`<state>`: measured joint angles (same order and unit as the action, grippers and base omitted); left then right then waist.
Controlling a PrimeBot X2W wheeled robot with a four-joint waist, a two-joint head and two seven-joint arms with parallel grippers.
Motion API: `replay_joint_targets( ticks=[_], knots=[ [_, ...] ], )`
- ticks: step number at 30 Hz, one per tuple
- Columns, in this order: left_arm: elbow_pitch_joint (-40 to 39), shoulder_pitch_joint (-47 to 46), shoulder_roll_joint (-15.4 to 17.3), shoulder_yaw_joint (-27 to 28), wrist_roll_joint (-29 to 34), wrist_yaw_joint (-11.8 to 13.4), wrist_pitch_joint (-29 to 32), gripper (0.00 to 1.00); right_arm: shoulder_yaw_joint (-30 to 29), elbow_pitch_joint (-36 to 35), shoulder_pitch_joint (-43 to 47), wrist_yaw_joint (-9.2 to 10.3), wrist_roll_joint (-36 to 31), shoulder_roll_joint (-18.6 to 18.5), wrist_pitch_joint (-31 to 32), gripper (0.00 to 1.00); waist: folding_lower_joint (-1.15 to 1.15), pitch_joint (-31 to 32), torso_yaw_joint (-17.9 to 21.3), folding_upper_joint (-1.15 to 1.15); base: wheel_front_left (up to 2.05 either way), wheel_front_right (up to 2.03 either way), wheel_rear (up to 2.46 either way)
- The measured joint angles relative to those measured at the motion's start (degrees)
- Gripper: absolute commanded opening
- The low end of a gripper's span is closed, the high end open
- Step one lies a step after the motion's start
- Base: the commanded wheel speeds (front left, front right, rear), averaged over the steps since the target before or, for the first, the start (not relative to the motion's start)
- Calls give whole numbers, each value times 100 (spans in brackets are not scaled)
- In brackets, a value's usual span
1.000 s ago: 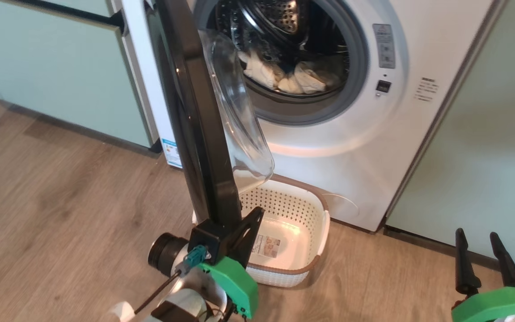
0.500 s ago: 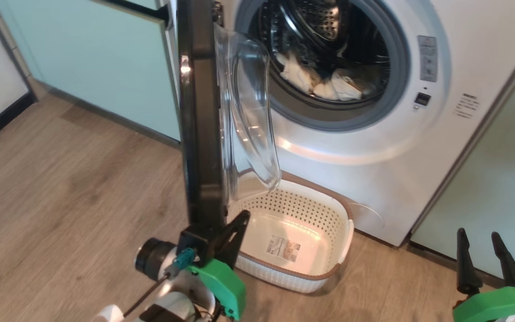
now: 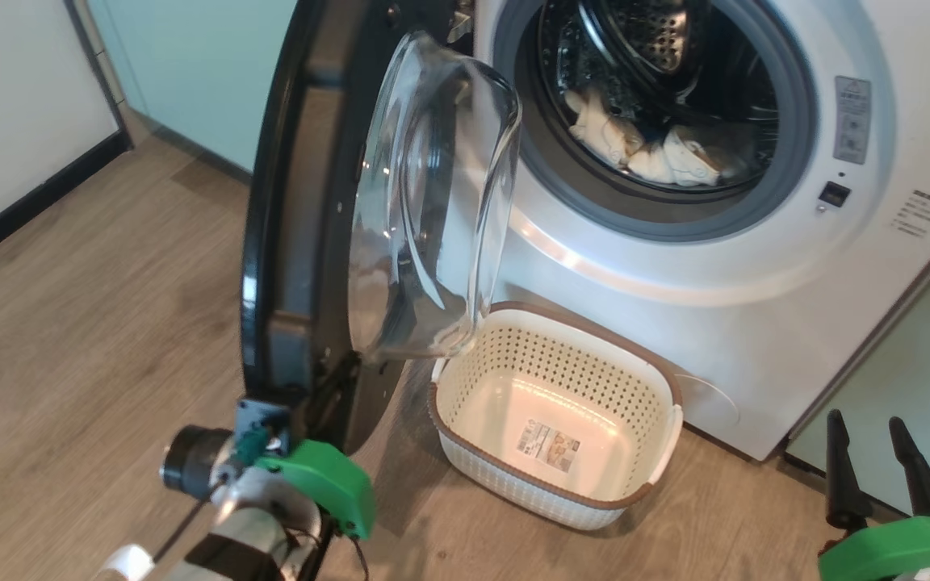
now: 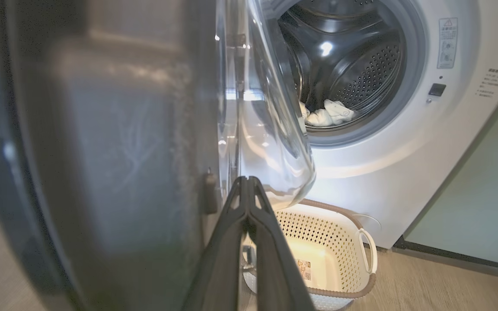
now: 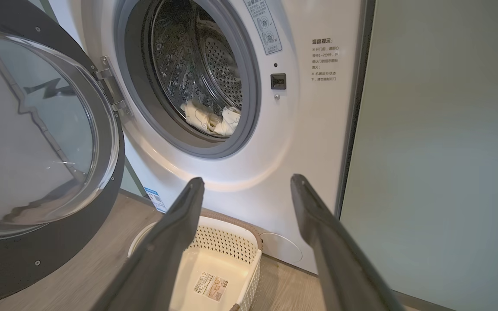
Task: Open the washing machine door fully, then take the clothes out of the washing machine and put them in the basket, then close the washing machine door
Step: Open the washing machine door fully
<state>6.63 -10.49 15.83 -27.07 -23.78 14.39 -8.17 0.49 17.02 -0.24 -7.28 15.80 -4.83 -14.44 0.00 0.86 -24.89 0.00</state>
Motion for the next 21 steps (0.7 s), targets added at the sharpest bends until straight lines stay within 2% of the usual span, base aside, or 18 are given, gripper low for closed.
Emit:
replay_joint_targets(
  ticks=[11,21],
  knots=[
    [200,80,219,553,-256,172,-199,0,2,-1,-7,0,0,0,0,100,0,-110,-217,0,0,0,0],
    [723,-146,211,905,-450,175,-405,0,24,0,-8,0,0,-11,0,100,0,-197,-291,0,0,0,0]
  ],
)
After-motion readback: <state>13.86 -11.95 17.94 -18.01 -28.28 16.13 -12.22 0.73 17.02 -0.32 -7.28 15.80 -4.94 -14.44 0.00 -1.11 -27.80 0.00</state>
